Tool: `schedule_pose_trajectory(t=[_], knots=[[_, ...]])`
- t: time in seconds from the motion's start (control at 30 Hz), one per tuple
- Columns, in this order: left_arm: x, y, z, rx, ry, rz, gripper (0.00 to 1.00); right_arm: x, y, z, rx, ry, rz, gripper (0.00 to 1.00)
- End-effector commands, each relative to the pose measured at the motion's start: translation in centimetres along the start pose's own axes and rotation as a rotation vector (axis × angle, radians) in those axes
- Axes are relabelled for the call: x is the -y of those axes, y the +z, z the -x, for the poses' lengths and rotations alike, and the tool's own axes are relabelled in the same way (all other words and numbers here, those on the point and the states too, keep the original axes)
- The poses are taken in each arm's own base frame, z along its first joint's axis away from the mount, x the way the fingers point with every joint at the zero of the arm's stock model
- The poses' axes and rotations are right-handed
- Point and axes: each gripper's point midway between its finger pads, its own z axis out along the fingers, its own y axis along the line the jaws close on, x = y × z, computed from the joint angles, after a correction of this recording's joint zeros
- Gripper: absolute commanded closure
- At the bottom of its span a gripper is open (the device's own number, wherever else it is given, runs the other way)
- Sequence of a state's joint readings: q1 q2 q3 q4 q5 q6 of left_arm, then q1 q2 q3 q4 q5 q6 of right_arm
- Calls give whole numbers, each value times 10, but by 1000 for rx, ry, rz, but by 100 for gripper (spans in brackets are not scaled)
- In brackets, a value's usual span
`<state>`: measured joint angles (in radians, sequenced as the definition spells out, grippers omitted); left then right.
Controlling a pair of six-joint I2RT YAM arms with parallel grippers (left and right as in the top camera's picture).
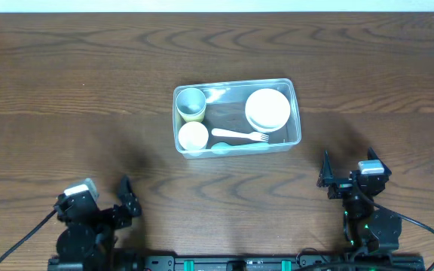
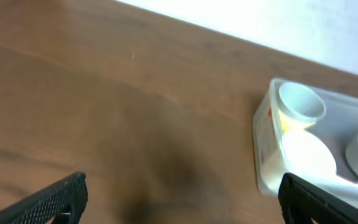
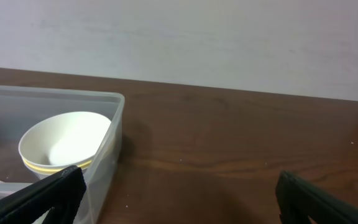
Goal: Pack container
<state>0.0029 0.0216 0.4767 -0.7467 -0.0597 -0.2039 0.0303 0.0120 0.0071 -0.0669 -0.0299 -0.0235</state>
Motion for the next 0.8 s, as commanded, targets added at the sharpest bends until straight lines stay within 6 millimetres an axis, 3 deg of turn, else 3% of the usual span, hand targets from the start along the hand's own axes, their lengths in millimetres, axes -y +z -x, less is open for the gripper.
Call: schedule_pose_trajectory(t=[0.0,0.17,0.4,0.67,0.77], knots=[[-3,19,-7,34,9,7,2,0,0,-1,-2,-15,-1,1],[4,46,8,197,-8,-36,2,0,0,-1,-2,-16,-1,1],[12,59,22,371,-24,-99,2,0,0,-1,-2,-16,-1,1],[10,79,-26,214,-4,-111,2,0,0,-1,-2,-16,-1,1],[13,80,-30,197,-10,-125,2,0,0,-1,-2,-16,-1,1]])
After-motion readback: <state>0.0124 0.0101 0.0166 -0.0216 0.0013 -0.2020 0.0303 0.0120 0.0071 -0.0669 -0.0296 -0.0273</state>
